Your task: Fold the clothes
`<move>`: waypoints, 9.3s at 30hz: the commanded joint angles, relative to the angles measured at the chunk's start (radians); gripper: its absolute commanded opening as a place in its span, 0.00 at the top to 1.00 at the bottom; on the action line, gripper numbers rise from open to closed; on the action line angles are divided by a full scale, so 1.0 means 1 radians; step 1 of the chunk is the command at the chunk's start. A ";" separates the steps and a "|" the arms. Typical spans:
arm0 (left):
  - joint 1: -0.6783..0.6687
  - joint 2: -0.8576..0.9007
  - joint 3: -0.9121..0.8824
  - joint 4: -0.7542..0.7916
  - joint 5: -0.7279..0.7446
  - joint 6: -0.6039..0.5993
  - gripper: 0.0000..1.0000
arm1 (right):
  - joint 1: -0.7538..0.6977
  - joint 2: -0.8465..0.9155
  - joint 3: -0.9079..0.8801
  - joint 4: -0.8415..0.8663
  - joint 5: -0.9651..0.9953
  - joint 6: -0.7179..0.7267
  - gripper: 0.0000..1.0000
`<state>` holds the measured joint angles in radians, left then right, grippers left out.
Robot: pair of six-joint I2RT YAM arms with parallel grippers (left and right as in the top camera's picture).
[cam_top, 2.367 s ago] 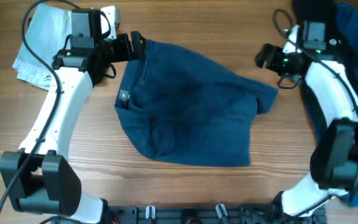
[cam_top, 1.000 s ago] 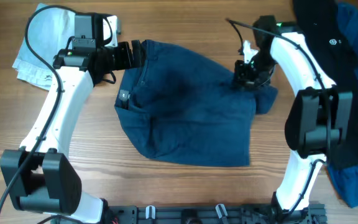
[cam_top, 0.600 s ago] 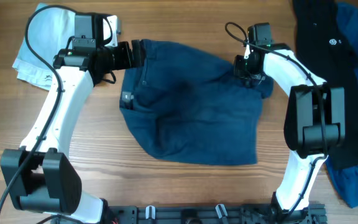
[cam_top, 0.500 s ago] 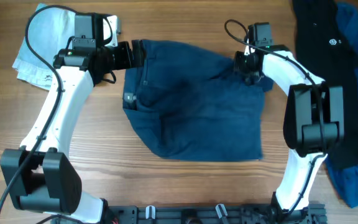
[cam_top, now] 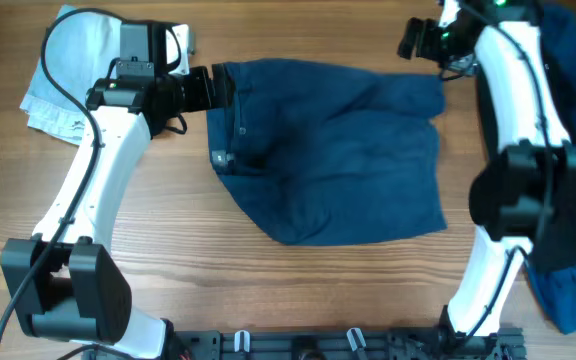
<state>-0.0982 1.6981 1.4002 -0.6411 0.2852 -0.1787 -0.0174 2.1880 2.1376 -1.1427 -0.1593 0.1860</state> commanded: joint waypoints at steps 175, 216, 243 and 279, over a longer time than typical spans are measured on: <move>-0.173 0.518 0.181 0.039 -0.208 -0.092 0.96 | 0.118 0.049 -0.510 0.319 -0.126 -0.152 0.96; -0.072 0.369 0.030 -0.238 0.172 -0.059 0.60 | 0.188 0.000 -0.174 -0.010 -0.204 -0.157 0.22; 0.023 0.163 -0.014 -0.391 -0.143 -0.156 0.96 | 0.188 0.000 -0.263 0.036 -0.155 -0.156 0.21; 0.028 0.158 -0.026 -0.352 -0.185 -0.174 0.96 | 0.010 0.106 -0.552 0.731 -0.105 0.000 0.96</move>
<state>-0.0792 1.8660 1.3777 -0.9909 0.1459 -0.3355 0.0113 2.2559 1.5860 -0.4068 -0.2764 0.1345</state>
